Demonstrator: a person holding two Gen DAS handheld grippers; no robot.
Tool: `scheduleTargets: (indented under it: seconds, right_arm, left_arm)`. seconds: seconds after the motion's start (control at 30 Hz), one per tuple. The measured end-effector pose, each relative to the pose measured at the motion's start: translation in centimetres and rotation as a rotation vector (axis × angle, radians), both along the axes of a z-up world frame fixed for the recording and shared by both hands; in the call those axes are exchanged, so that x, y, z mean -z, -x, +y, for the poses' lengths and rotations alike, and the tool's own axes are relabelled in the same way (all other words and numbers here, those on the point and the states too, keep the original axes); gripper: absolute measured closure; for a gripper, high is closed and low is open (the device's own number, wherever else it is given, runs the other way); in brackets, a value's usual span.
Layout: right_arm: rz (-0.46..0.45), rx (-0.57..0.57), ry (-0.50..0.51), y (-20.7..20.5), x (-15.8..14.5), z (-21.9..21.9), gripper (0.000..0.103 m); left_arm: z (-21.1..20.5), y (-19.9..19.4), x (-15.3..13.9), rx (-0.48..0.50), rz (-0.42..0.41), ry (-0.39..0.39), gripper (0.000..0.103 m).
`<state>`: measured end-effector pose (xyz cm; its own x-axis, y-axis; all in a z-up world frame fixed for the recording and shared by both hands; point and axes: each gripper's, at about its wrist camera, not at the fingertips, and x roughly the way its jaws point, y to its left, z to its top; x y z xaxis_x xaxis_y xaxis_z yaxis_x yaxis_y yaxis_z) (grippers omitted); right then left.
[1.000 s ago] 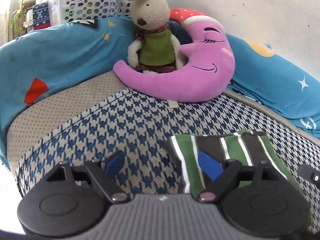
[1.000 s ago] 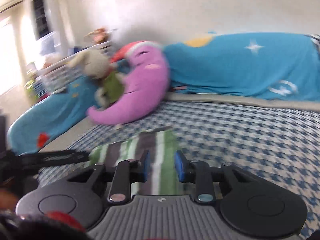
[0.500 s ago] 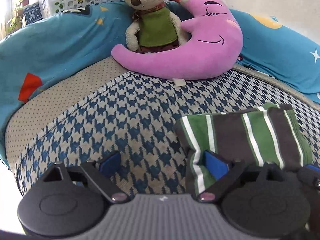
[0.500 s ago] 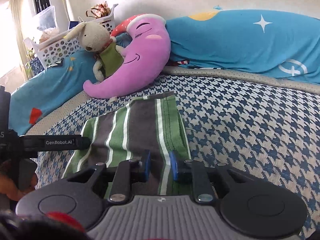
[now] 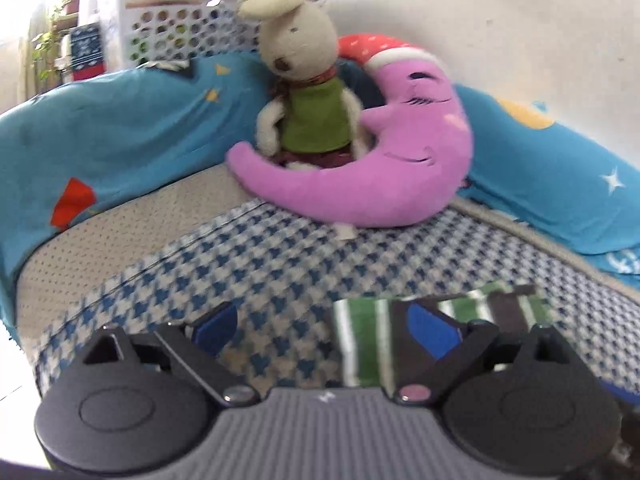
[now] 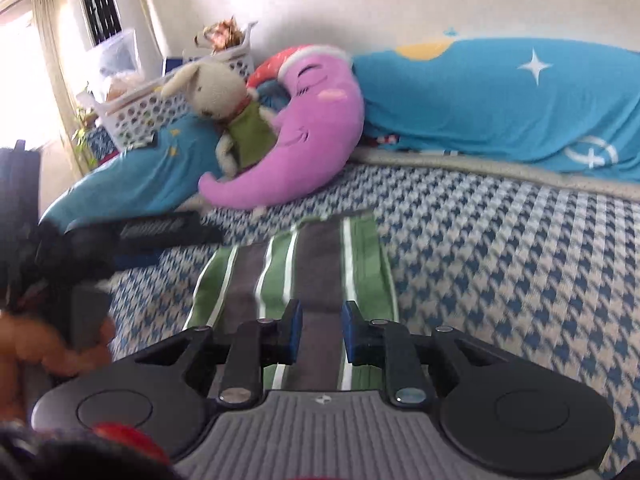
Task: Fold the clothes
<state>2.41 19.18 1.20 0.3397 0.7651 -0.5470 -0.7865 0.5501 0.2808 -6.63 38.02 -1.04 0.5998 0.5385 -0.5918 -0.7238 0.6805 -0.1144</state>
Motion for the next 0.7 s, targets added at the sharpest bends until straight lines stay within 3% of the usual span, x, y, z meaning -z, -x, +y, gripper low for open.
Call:
scheduleTargets:
  seconds: [0.2,0.7]
  right_arm:
    - [0.017,-0.064,0.026,1.3,0.1,-0.5,0.083]
    - [0.068,-0.078,0.066,1.0,1.8,-0.4,0.082]
  left_arm:
    - [-2.2,-3.4,-0.2,0.117,-0.003,0.035,0.006]
    - [-2.2,-8.3,2.5,0.149,0.095,0.069,0.006]
